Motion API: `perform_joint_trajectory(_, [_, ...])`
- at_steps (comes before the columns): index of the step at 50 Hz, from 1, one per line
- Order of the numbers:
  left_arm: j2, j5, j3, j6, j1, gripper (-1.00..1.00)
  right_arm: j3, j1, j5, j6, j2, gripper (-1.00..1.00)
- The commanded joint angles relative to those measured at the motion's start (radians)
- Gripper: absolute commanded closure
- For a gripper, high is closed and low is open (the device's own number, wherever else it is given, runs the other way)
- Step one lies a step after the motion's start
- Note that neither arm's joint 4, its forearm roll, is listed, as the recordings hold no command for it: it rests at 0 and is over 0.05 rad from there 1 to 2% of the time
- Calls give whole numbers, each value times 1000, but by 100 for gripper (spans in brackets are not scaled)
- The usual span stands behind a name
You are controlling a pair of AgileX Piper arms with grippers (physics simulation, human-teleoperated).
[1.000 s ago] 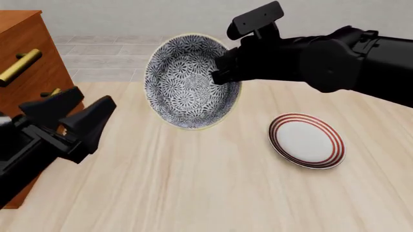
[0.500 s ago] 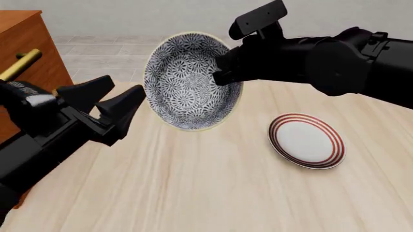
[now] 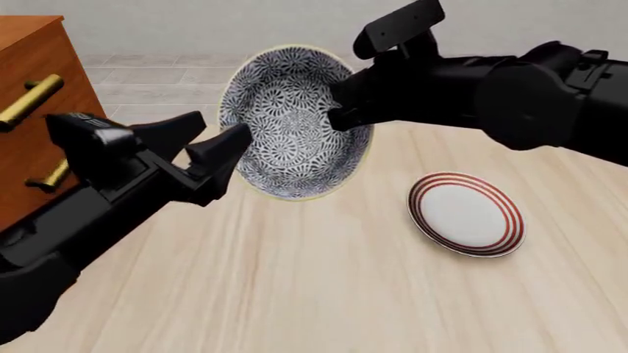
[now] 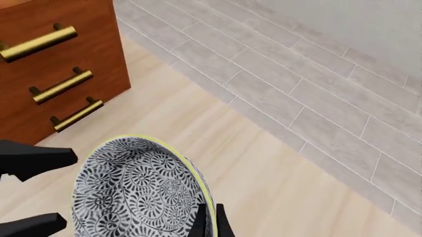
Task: Put the bowl on top of the cabinet.
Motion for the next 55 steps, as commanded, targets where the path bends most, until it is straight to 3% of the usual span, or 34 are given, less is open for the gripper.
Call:
perform_joint_trajectory(1, [72,-28,-28,-18,-10,-100,3,-2,-2,-3,-24,100])
perform_joint_trajectory(21, [154,-69,-35,-35,9,-100,17,-4,-3,-26,-59,100])
perform_joint_trajectory(43, [212,-97,-69,-35,-27,-100,27,4,-14,-38,-73,100])
perform_joint_trajectory(49, [218,-96,-75,-30,-37,-100,26,6,-15,-43,-75,100])
perform_joint_trajectory(53, [213,-83,-83,12,-37,-100,24,5,-16,-45,-75,100])
perform_joint_trajectory(54, [214,-75,-87,27,-18,100,25,6,-17,-47,-75,100])
perform_joint_trajectory(55, [215,-76,-86,18,-22,100,26,5,-18,-48,-76,100])
